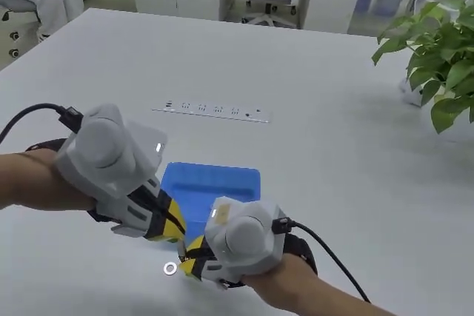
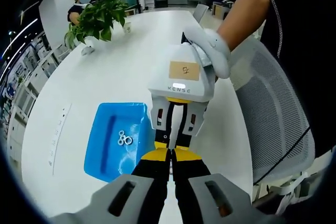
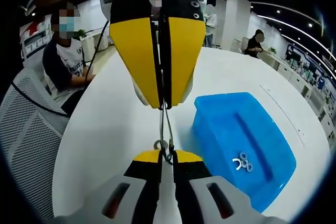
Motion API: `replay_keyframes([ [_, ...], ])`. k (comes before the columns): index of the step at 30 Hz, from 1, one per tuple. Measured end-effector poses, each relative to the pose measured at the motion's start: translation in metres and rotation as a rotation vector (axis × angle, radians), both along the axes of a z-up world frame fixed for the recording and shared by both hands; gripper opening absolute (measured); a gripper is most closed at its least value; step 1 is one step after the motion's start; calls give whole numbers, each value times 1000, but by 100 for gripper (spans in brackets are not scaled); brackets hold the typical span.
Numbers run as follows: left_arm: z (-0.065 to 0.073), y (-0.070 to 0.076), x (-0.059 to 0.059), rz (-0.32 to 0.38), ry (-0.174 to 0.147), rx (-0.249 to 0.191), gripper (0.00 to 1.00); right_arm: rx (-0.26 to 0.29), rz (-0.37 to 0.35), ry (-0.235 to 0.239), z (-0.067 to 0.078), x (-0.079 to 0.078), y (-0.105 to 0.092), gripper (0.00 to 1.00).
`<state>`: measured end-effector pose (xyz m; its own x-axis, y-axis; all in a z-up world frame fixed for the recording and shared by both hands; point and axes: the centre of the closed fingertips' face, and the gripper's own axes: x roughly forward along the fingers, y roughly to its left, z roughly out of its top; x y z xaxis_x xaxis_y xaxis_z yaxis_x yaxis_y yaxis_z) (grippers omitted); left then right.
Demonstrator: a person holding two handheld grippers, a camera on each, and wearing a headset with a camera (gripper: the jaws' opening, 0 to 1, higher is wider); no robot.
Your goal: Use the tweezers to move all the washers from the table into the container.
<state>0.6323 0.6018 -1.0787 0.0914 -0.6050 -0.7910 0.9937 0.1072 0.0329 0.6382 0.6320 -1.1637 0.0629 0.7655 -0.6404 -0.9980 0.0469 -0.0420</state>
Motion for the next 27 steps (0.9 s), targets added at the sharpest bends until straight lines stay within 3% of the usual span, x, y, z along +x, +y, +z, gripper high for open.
replay_keyframes([
  [12,3,3,-4,-3,2,8,5,-10,10,-1,3,-3,0,8],
  [27,34,0,-3,-31,-3,16,5,19,-15,0,35,-2,-3,8],
])
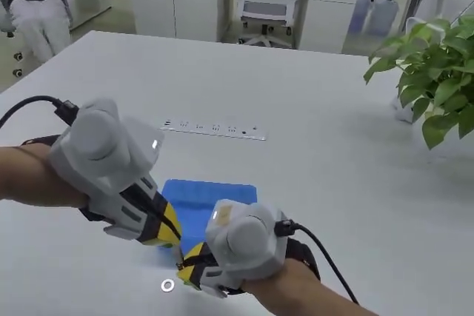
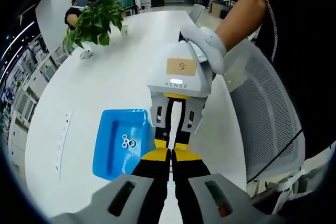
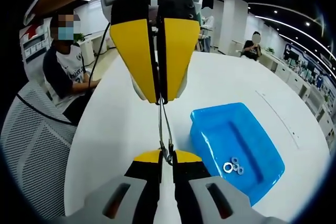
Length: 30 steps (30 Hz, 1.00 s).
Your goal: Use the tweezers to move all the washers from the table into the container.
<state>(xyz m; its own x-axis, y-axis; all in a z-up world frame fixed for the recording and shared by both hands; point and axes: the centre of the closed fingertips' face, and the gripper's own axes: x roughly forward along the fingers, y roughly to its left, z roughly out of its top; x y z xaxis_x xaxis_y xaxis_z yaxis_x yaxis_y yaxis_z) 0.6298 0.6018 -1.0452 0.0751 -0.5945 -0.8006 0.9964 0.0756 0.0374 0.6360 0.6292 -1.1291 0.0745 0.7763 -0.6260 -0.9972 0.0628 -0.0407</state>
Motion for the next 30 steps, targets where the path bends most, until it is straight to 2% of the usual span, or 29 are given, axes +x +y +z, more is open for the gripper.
replay_keyframes([
  [4,9,-2,0,-5,0,-5,5,-8,5,-10,9,2,-1,8],
  [18,40,-9,19,-36,-53,2,5,28,-28,-42,41,25,-8,8],
  [24,47,-15,31,-55,-76,5,5,33,-49,-59,48,39,-15,8],
  [30,47,-22,41,-77,-100,8,5,33,-63,-77,50,52,-20,8],
])
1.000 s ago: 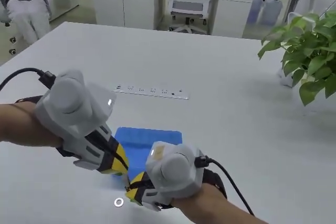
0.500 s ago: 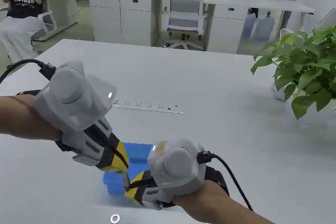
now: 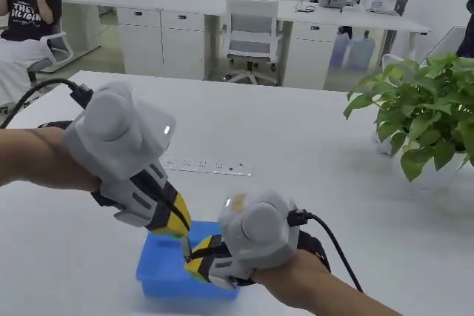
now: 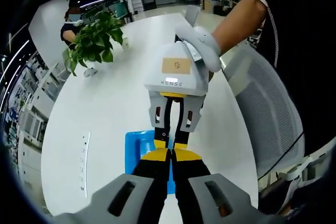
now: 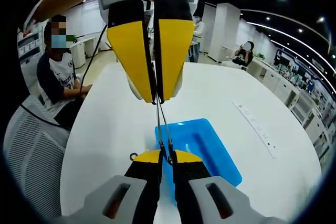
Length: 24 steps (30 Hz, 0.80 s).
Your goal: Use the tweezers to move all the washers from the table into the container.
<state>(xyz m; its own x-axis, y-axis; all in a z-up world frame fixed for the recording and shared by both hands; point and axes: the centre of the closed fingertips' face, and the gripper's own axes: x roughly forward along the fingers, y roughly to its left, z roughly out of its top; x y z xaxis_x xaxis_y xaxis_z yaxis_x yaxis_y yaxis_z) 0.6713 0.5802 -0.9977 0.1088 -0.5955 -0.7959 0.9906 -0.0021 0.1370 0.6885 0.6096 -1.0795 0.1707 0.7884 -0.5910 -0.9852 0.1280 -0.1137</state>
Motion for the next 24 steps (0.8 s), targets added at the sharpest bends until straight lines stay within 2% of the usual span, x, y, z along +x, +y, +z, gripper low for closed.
replay_keyframes([
  [9,-8,-6,16,-7,-16,-6,5,-9,-14,-16,-8,18,-6,9],
  [24,-24,-7,35,-7,-13,-1,5,-14,-31,-10,-25,37,-7,9],
])
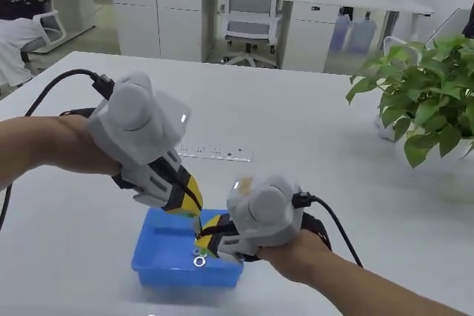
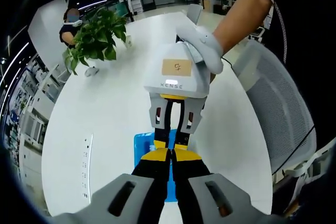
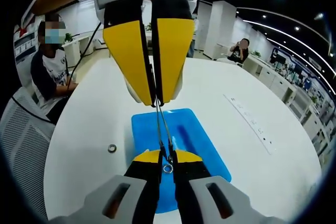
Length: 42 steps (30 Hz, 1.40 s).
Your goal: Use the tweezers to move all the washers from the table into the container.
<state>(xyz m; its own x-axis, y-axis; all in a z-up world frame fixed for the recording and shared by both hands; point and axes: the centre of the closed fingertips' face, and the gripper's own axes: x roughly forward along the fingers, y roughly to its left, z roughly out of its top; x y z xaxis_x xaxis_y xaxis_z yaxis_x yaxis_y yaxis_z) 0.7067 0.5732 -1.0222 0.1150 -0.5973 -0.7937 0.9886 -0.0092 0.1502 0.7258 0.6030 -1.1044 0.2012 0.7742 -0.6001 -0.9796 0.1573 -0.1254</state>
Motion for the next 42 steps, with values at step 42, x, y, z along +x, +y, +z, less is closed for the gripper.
replay_keyframes([
  [42,-32,-1,14,4,25,20,5,-29,-13,55,-33,12,-2,10],
])
